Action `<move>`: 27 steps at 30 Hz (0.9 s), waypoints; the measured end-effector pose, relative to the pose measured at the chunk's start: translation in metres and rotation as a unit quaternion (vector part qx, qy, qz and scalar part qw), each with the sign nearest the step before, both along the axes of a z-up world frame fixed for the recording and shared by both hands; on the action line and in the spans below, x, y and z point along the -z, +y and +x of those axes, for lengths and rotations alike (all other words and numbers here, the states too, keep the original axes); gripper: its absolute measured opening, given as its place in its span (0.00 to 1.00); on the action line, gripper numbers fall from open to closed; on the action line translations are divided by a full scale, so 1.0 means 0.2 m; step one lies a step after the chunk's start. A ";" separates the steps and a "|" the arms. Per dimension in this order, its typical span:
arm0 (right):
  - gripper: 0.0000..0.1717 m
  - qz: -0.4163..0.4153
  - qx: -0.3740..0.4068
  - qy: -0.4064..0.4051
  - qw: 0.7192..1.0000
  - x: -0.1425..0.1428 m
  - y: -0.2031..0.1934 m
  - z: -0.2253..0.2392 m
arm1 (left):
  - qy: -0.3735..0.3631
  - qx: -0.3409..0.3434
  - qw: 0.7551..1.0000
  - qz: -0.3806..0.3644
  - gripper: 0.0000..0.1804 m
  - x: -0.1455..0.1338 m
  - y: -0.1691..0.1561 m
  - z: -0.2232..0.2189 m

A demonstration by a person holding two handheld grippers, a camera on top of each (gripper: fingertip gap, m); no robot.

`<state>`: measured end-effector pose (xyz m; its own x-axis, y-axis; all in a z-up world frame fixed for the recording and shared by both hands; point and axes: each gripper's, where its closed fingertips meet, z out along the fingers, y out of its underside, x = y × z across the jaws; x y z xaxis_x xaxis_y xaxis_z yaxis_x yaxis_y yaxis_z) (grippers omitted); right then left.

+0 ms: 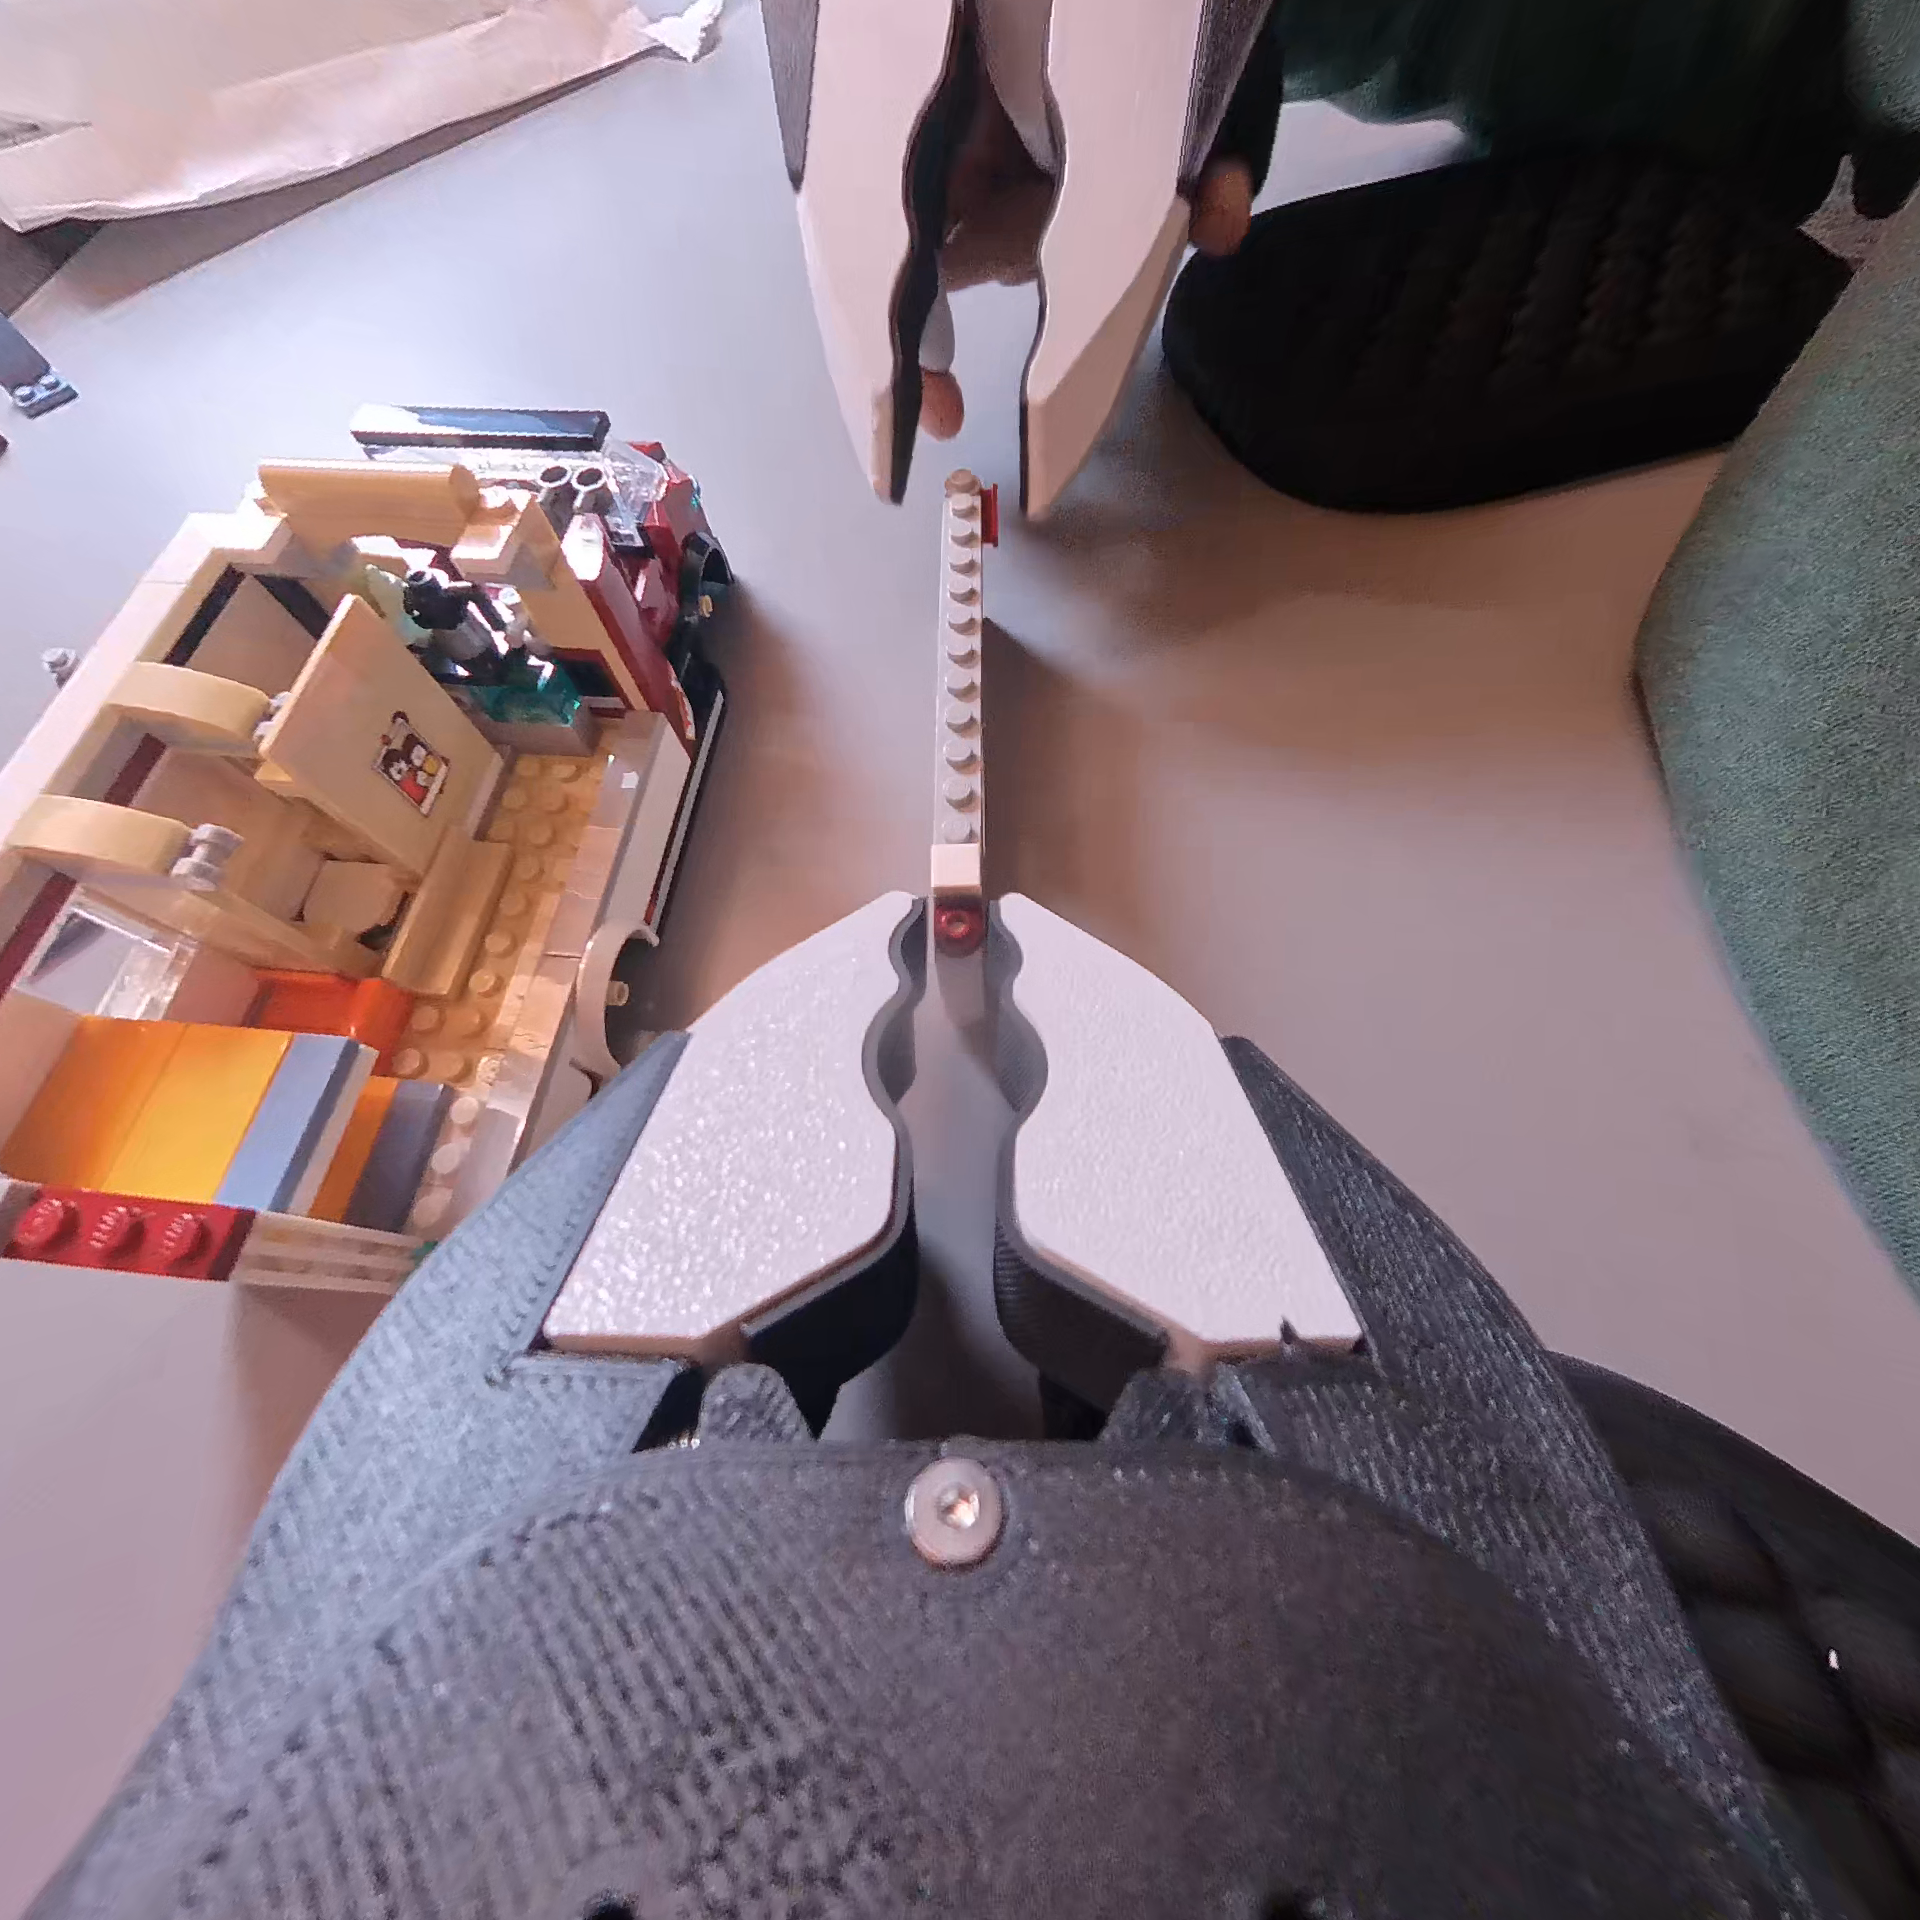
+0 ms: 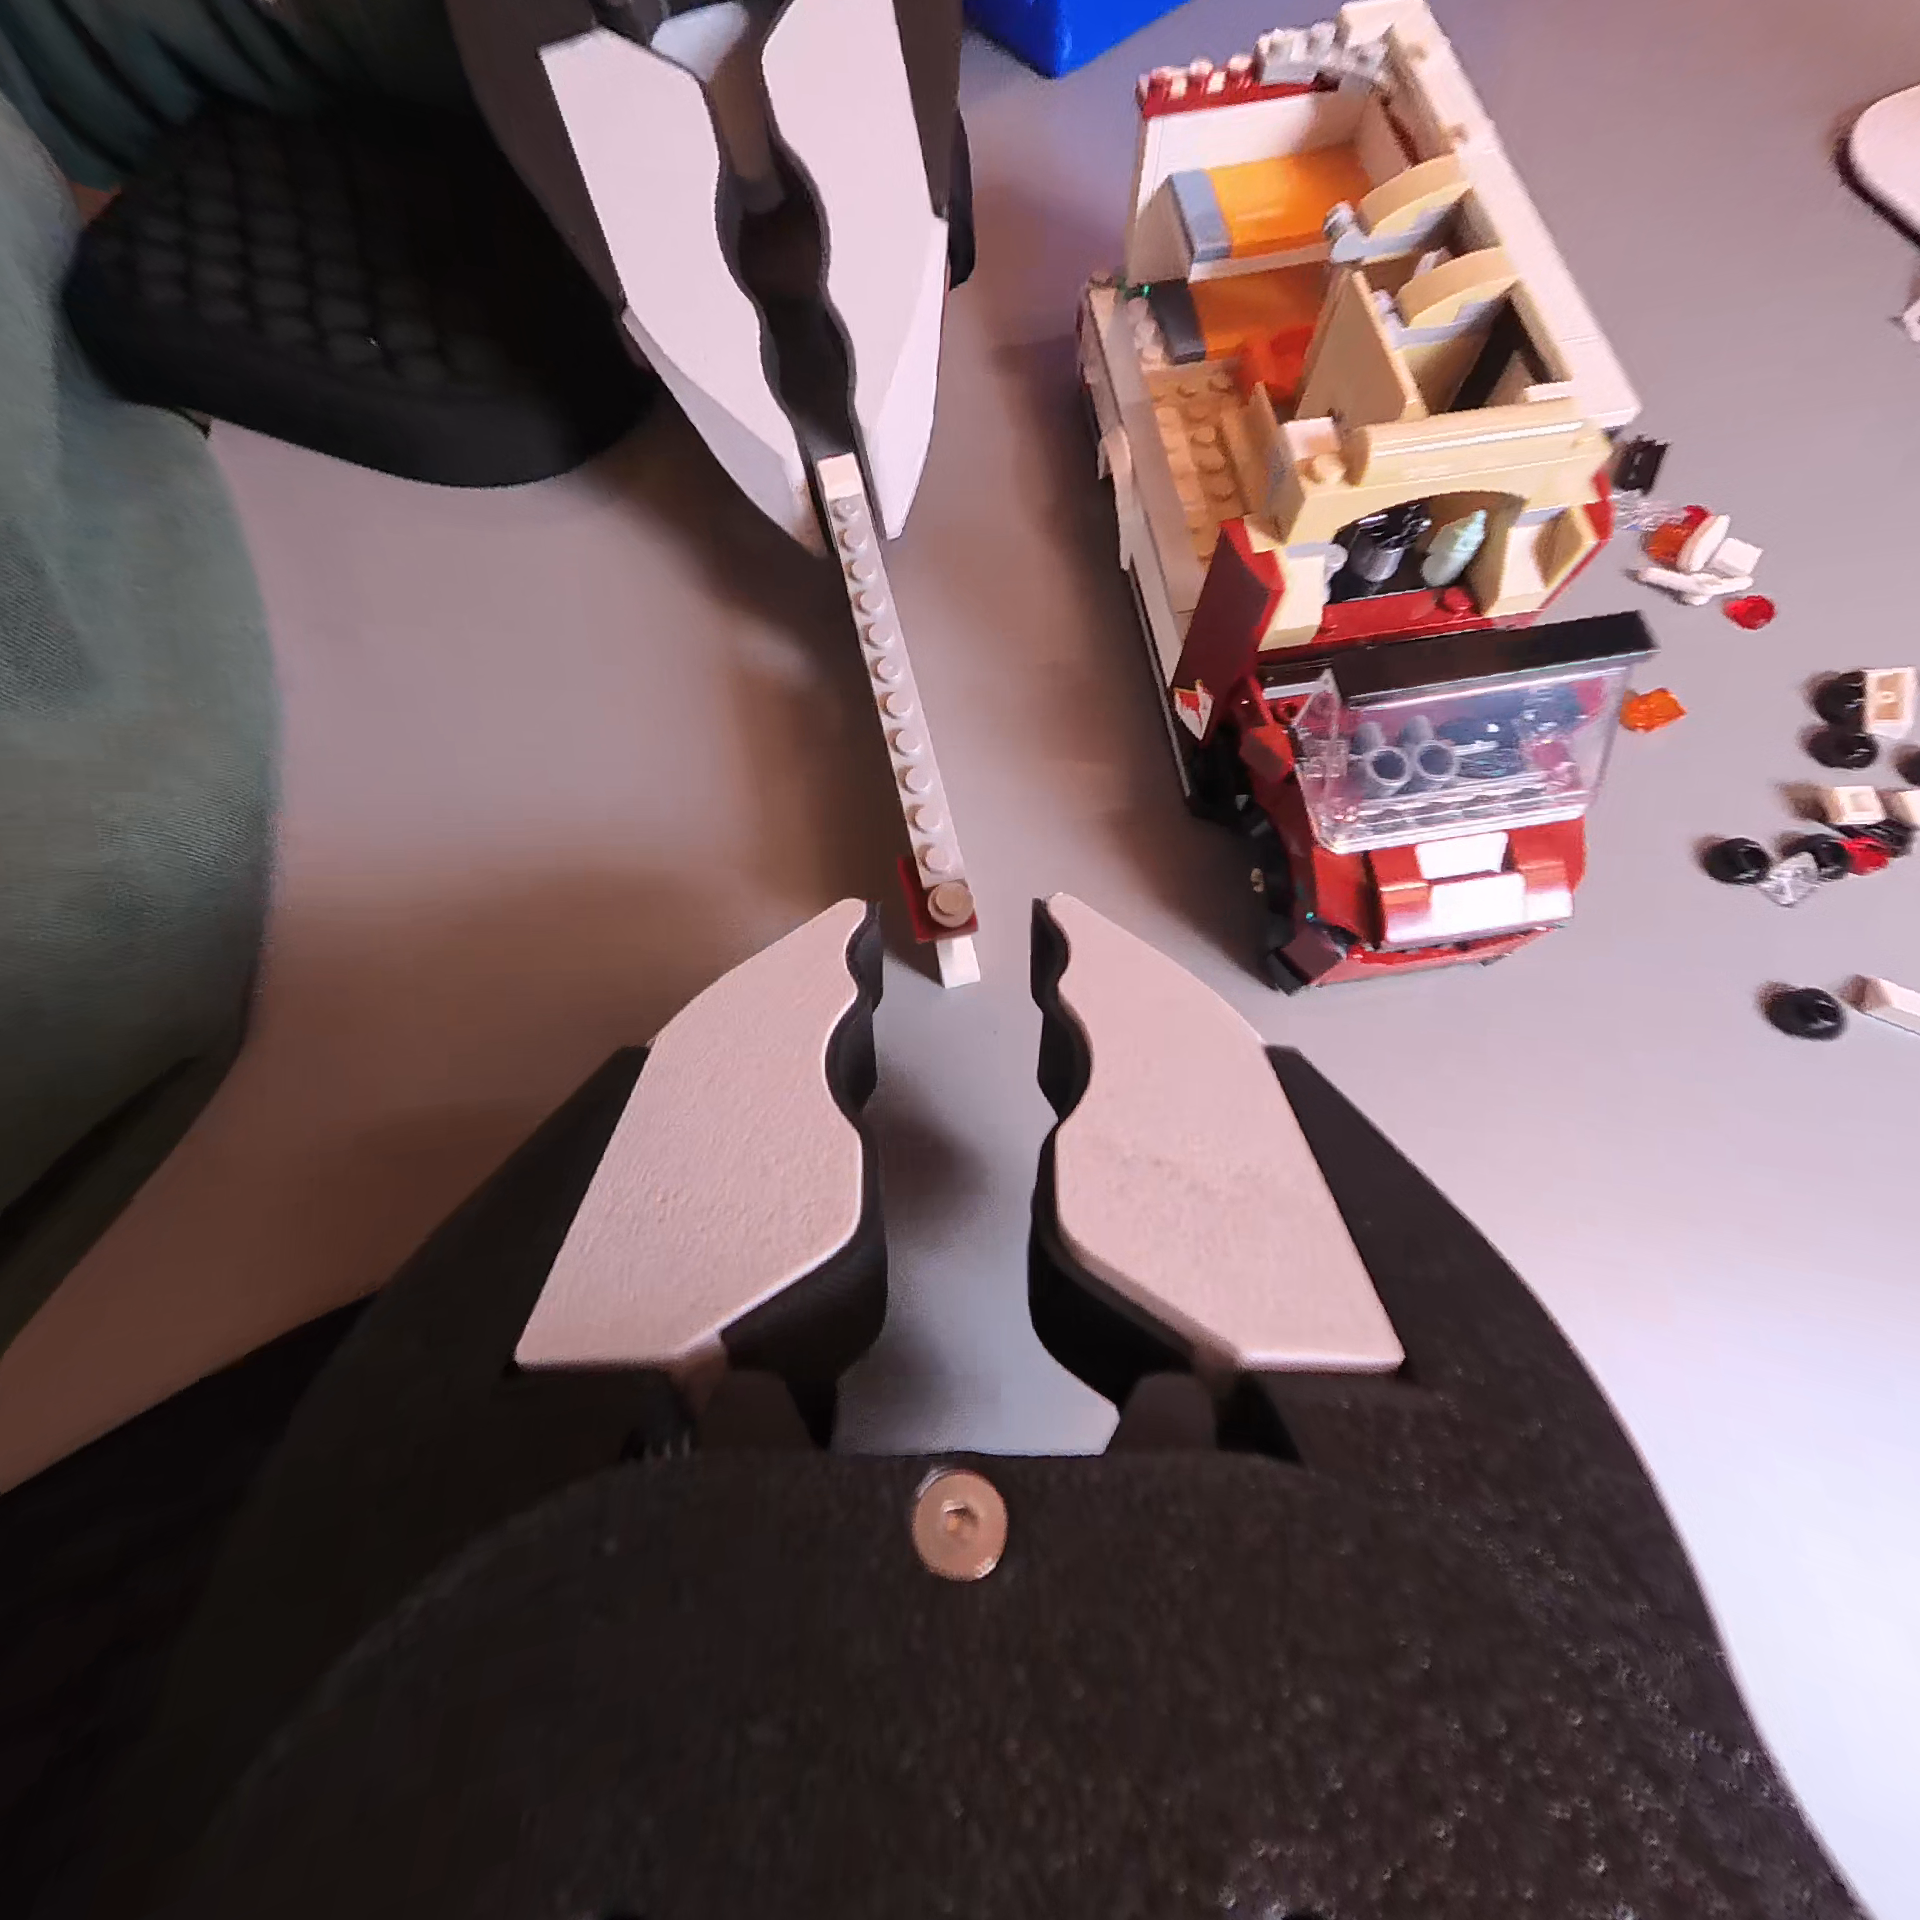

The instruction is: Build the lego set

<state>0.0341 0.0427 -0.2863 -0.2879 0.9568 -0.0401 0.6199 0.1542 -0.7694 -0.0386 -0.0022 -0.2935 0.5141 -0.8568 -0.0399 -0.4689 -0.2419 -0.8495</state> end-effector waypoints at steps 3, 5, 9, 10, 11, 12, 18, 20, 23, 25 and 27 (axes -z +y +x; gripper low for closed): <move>0.09 0.006 -0.006 -0.007 1.000 0.04 -0.01 -0.02 | 0.003 -0.002 1.000 0.001 0.06 0.00 0.00 0.00; 0.07 0.004 -0.003 -0.007 1.000 0.04 -0.01 -0.03 | 0.005 -0.007 1.000 0.003 0.06 0.00 0.01 -0.01; 0.07 0.016 0.012 -0.005 1.000 0.04 0.02 -0.04 | 0.018 -0.022 1.000 0.014 0.05 0.01 0.03 -0.04; 0.07 0.018 0.015 -0.004 1.000 0.04 0.02 -0.04 | 0.017 -0.025 0.999 0.014 0.05 0.01 0.04 -0.05; 0.07 0.021 0.019 -0.003 1.000 0.04 0.02 -0.05 | 0.018 -0.030 0.999 0.015 0.05 0.01 0.04 -0.05; 0.07 0.023 0.023 -0.003 0.999 0.04 0.02 -0.05 | 0.020 -0.033 0.999 0.016 0.06 0.01 0.05 -0.06; 0.08 0.023 0.033 0.007 0.999 0.04 0.04 -0.06 | 0.014 -0.040 0.999 0.019 0.07 0.00 0.06 -0.07; 0.10 0.021 0.033 0.014 0.999 0.02 0.04 -0.06 | 0.009 -0.041 0.999 0.019 0.08 0.00 0.06 -0.07; 0.12 0.019 0.032 0.024 0.999 0.01 0.04 -0.06 | 0.001 -0.040 0.999 0.020 0.09 -0.01 0.06 -0.07; 0.12 0.017 0.030 0.036 0.999 -0.01 0.04 -0.06 | -0.006 -0.036 0.999 0.022 0.10 -0.02 0.05 -0.07; 0.13 0.011 0.029 0.058 0.998 -0.04 0.04 -0.06 | -0.017 -0.031 0.999 0.028 0.12 -0.04 0.05 -0.07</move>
